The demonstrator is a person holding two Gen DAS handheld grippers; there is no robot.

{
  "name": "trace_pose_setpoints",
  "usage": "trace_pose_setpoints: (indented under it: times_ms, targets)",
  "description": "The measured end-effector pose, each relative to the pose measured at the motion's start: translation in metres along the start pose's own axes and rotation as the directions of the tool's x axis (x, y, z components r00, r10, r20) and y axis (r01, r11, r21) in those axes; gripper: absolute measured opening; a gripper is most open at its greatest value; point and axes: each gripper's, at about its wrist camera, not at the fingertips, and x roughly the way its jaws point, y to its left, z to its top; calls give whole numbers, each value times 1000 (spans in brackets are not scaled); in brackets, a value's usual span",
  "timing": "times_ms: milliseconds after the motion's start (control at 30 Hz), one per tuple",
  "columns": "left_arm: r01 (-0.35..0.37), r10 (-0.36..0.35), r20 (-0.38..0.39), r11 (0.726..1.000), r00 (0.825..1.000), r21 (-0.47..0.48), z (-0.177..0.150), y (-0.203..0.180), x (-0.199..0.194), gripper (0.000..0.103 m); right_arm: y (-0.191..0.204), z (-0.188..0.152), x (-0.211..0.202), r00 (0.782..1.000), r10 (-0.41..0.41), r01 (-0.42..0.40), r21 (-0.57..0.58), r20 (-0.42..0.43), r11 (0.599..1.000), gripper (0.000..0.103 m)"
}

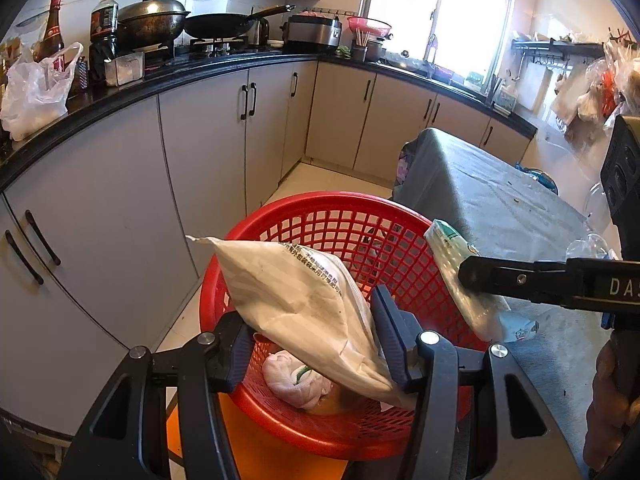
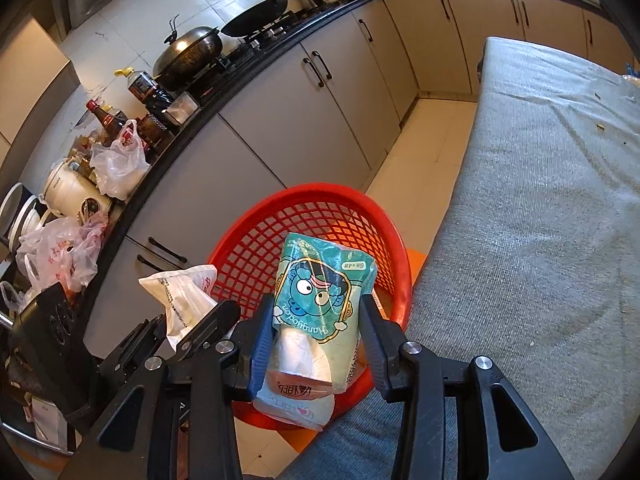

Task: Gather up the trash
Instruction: 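Open both tools to drop the packet and wipes pack into the basket, then move both tools back over the table toward the boxes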

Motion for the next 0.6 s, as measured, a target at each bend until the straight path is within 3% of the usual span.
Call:
trace_pose_setpoints:
  times_ms: [167, 600]
  targets:
    - [-5, 5, -2, 1000, 1000, -8, 0, 1, 1, 60, -2, 0, 0, 1000, -6, 6, 4, 7, 1000, 54]
    - [7, -7, 25, 1000, 1000, -19, 2, -1, -19, 62, -1, -11, -35, 998, 23, -24, 2, 63, 1000, 54]
